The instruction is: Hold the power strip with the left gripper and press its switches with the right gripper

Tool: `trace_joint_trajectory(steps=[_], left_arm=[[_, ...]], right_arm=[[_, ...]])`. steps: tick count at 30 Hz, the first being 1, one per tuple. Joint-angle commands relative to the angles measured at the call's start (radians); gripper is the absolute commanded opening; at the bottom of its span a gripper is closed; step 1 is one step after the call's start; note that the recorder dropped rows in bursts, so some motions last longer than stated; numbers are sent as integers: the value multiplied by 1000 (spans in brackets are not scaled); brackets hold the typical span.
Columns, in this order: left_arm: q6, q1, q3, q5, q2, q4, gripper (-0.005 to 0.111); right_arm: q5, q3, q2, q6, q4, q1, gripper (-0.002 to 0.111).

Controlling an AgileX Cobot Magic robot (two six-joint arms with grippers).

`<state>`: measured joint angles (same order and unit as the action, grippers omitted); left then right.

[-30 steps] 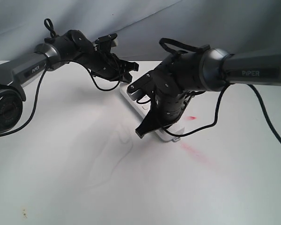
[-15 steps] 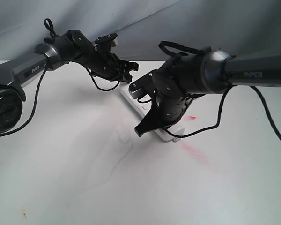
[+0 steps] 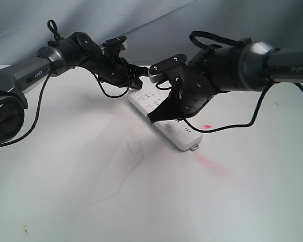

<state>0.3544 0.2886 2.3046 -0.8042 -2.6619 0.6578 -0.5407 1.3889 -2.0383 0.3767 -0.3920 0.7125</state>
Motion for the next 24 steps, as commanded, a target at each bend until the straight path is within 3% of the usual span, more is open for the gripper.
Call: trace_joint_trajectory(steps=[1, 24], left_arm=[[-1, 2, 3, -3, -7, -9, 0], [-1, 2, 3, -3, -7, -9, 0]], right_arm=[[54, -2, 7, 6, 13, -6, 0], [95, -2, -78, -42, 108, -14, 0]])
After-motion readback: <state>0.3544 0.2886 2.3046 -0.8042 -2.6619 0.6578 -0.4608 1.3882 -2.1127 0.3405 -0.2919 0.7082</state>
